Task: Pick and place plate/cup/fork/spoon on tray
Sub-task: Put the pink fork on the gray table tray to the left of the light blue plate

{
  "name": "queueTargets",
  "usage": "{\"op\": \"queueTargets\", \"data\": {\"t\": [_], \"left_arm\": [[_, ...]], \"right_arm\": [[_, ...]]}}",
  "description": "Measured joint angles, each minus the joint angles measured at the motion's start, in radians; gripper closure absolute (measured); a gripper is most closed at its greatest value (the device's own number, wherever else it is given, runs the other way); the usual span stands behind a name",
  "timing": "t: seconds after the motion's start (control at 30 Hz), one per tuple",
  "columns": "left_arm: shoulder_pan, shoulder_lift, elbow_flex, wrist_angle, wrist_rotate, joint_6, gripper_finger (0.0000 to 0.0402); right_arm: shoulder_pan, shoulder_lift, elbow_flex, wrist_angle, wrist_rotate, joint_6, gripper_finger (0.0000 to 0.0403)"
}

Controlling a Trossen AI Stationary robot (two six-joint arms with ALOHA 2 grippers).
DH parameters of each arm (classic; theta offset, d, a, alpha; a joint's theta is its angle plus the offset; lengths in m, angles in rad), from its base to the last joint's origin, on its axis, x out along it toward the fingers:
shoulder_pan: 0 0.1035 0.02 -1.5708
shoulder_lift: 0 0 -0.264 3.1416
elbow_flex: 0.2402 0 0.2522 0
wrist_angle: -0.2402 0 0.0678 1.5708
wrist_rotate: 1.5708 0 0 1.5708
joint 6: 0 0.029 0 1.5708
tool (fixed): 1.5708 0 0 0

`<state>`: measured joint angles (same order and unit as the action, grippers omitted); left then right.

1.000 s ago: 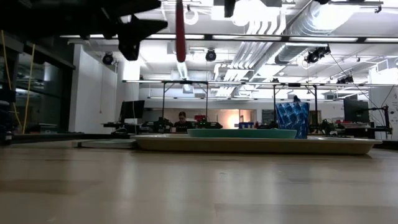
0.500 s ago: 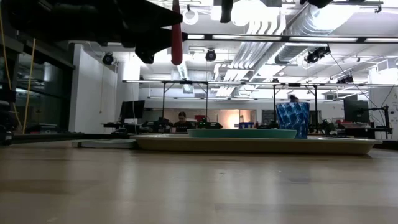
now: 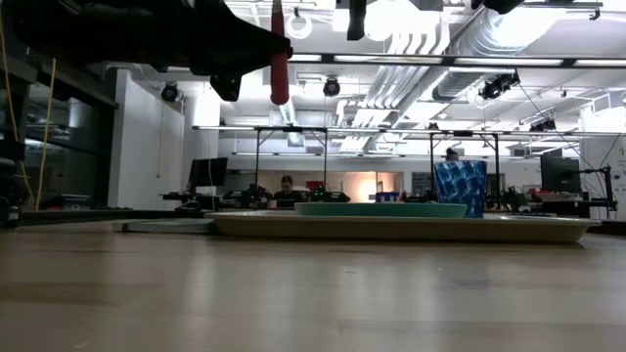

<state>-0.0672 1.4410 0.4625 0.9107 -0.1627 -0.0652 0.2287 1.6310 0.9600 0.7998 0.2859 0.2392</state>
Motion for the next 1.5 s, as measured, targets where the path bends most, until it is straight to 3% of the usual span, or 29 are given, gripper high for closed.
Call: {"op": "queueTargets", "data": {"t": [0.23, 0.47, 0.6, 0.73, 0.8, 0.93, 1.03, 1.13, 1.17, 1.3, 1.5], "left_arm": [[0.000, -0.013, 0.000, -0.065, -0.053, -0.002, 0.0398], [0.001, -0.125, -0.001, -0.265, -0.201, -0.011, 0.0400], [-0.010, -0.177, -0.001, -0.405, -0.393, -0.035, 0.0401], [-0.042, -0.183, -0.001, -0.503, -0.751, -0.073, 0.0401], [-0.059, -0.159, 0.020, -0.584, -0.901, -0.073, 0.0401], [-0.088, -0.072, 0.130, -0.731, -1.053, -0.071, 0.0401], [-0.102, 0.042, 0.225, -0.813, -1.179, -0.011, 0.0401], [-0.113, 0.165, 0.292, -0.843, -1.381, 0.116, 0.0401], [-0.116, 0.207, 0.311, -0.839, -1.405, 0.170, 0.0401], [-0.111, 0.318, 0.351, -0.826, -1.415, 0.299, 0.0401], [-0.088, 0.381, 0.330, -0.858, -1.409, 0.408, 0.0401]], "right_arm": [[-0.001, -0.011, 0.000, -0.062, 0.025, -0.016, 0.0393], [0.013, -0.039, 0.000, -0.158, 0.190, -0.082, 0.0296], [0.015, -0.040, 0.000, -0.193, 0.247, -0.101, 0.0233], [0.014, -0.040, 0.000, -0.191, 0.364, -0.103, 0.0186], [0.014, -0.040, 0.000, -0.199, 0.436, -0.077, 0.0173], [0.005, -0.036, 0.000, -0.236, 0.551, 0.026, 0.0167], [-0.009, -0.034, 0.000, -0.275, 0.552, 0.092, 0.0166], [-0.020, -0.034, 0.000, -0.295, 0.487, 0.140, 0.0166], [-0.021, -0.034, 0.000, -0.295, 0.455, 0.147, 0.0166], [-0.024, -0.034, 0.000, -0.300, 0.347, 0.171, 0.0166], [-0.026, -0.034, 0.000, -0.333, 0.307, 0.183, 0.0166]]}}
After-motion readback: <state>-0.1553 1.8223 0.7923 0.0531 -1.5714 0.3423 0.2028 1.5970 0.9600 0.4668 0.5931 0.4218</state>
